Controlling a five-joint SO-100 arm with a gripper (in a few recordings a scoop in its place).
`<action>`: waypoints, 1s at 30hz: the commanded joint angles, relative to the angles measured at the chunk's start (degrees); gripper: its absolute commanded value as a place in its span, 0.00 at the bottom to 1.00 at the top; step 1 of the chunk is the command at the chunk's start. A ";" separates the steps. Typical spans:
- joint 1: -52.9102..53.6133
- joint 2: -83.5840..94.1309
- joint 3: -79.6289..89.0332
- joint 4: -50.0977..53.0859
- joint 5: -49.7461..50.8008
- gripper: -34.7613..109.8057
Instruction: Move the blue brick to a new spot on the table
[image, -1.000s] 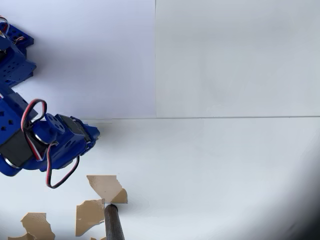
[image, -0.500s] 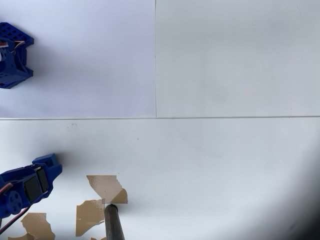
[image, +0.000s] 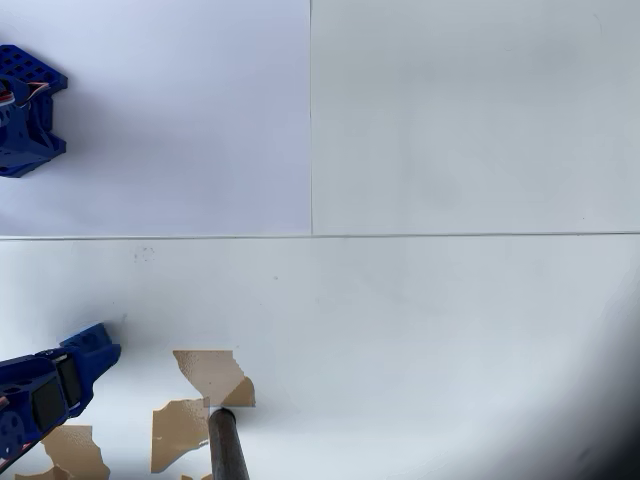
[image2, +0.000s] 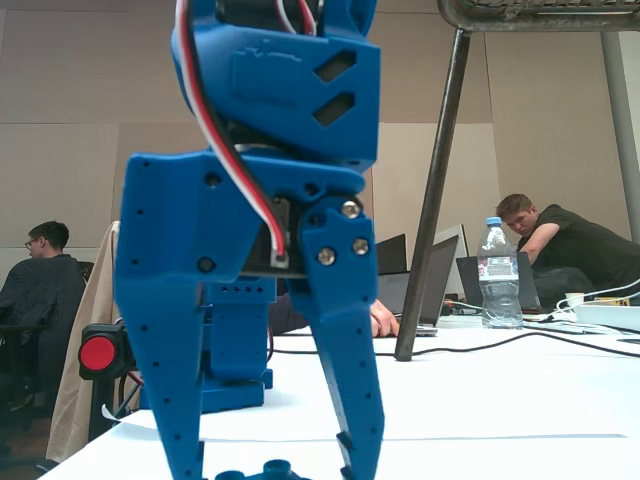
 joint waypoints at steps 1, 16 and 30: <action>0.18 2.02 -4.66 1.05 -0.53 0.43; -27.69 33.31 15.29 12.57 -1.23 0.36; -65.65 61.08 46.67 -0.53 3.69 0.25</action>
